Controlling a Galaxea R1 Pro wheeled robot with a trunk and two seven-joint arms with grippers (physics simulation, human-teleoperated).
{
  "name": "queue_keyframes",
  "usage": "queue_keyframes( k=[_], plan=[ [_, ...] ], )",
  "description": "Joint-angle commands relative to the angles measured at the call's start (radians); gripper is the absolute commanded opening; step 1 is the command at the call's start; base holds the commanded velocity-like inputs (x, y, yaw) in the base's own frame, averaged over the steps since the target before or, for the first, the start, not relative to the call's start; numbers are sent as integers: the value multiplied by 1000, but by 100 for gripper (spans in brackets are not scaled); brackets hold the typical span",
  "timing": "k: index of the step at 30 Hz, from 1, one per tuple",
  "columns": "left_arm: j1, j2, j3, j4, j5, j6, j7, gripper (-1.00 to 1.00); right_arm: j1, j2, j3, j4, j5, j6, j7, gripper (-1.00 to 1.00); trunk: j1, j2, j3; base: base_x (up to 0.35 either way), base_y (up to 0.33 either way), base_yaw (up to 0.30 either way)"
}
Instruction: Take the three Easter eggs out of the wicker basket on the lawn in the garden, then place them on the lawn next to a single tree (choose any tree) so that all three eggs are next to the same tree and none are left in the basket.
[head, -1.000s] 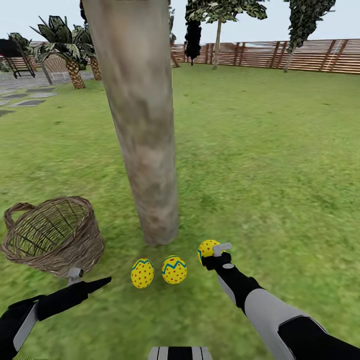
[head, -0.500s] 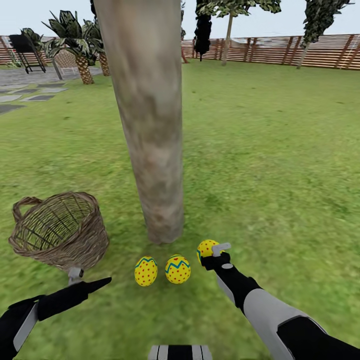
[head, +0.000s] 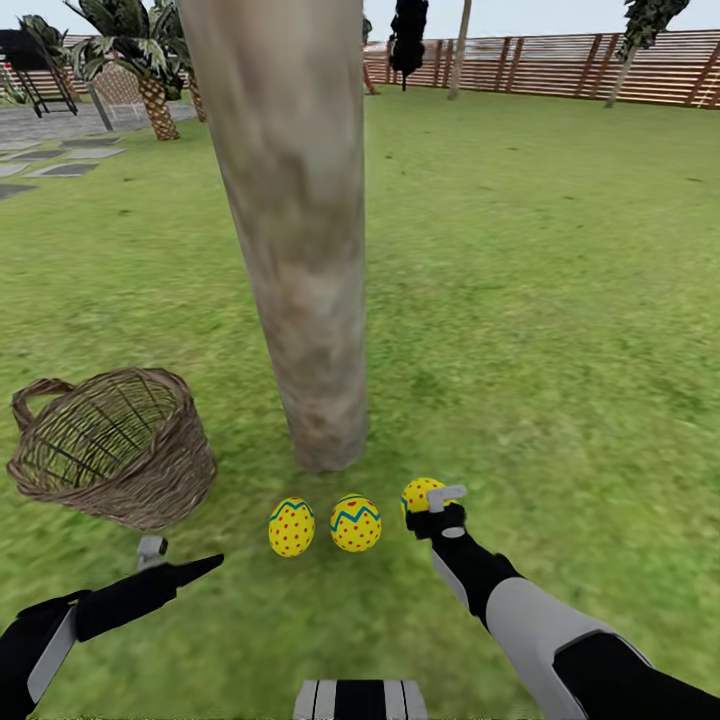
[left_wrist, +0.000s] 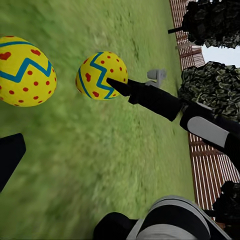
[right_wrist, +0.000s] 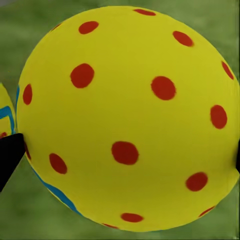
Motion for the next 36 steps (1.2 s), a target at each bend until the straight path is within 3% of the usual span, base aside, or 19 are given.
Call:
queue_keyframes(
  k=[1, 10, 14, 16, 17, 20, 25, 36],
  plan=[
    [0, 0, 0, 0, 2, 11, -2, 100, -1, -1, 9, -1, -5, 3, -13, -100, 0, -1, -5, 0, 0, 0],
    [0, -5, -1, 3, 1, 11, 1, 100, -10, -1, 14, 0, -4, 2, -19, -100, 4, -3, -39, 0, 0, 0],
    [0, -6, 0, 8, 2, 9, -1, 100, -11, -1, 16, -5, -3, -35, -19, -100, 4, -3, -39, 0, 0, 0],
    [0, -6, 1, 10, 1, 7, -2, 100, -12, 0, 54, -10, -4, -52, -15, -100, 4, -3, -39, 0, 0, 0],
    [0, -6, 2, 11, 1, 6, -1, 100, -12, 0, 95, -13, -5, -66, -14, -100, 4, -3, -39, 0, 0, 0],
    [0, -6, 2, 14, 0, 6, 2, 100, -12, 2, 117, -14, -5, -84, -17, -100, 4, -3, -39, 0, 0, 0],
    [0, -6, 2, 13, -1, 7, 3, 100, -12, 17, 121, -14, -3, -85, -19, -100, 4, -3, -39, 168, 0, 96],
    [0, -6, 2, 13, -1, 3, 3, 100, -12, 19, 121, -14, -3, -85, -19, -100, 4, -3, -39, 76, 0, 14]
  ],
)
